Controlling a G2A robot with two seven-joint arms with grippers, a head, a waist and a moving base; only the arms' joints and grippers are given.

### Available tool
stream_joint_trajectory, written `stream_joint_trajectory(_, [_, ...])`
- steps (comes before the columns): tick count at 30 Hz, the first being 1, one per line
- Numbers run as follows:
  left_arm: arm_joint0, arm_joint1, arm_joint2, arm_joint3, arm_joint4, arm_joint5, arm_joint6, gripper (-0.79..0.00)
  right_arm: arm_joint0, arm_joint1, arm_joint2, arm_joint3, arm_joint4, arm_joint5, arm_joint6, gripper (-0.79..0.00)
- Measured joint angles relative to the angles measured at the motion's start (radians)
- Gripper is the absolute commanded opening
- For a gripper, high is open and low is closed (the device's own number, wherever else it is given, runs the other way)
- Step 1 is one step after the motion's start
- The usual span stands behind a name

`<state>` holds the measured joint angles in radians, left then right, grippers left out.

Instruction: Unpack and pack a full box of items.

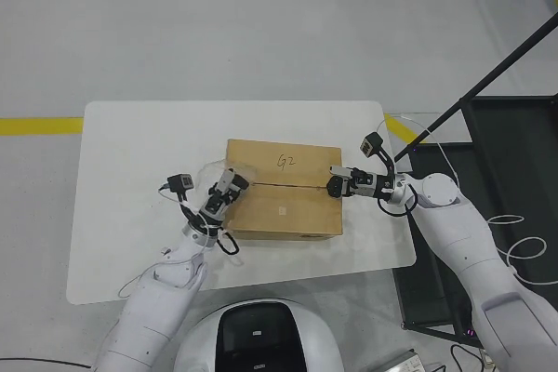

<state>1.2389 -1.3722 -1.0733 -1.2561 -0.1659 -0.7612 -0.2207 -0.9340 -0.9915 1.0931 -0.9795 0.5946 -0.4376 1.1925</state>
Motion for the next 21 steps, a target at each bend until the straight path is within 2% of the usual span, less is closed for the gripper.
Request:
stream_joint_trajectory(6, [-0.024,-0.010,0.030,0.027,0.063,0.024,0.014,0.000,0.000,0.000,0.000,0.000,0.000,0.000,0.000,0.000])
stream_joint_trajectory(12, [-0.013,-0.013,0.039,-0.002,0.130,0.031,0.025,0.000,0.000,0.000,0.000,0.000,0.000,0.000,0.000,0.000])
stream_joint_trajectory(18, [-0.011,-0.010,0.040,-0.023,0.138,0.069,-0.019,0.000,0.000,0.000,0.000,0.000,0.000,0.000,0.000,0.000])
stream_joint_trajectory(21, [-0.002,-0.008,0.032,-0.039,0.114,0.056,-0.038,0.000,0.000,0.000,0.000,0.000,0.000,0.000,0.000,0.000])
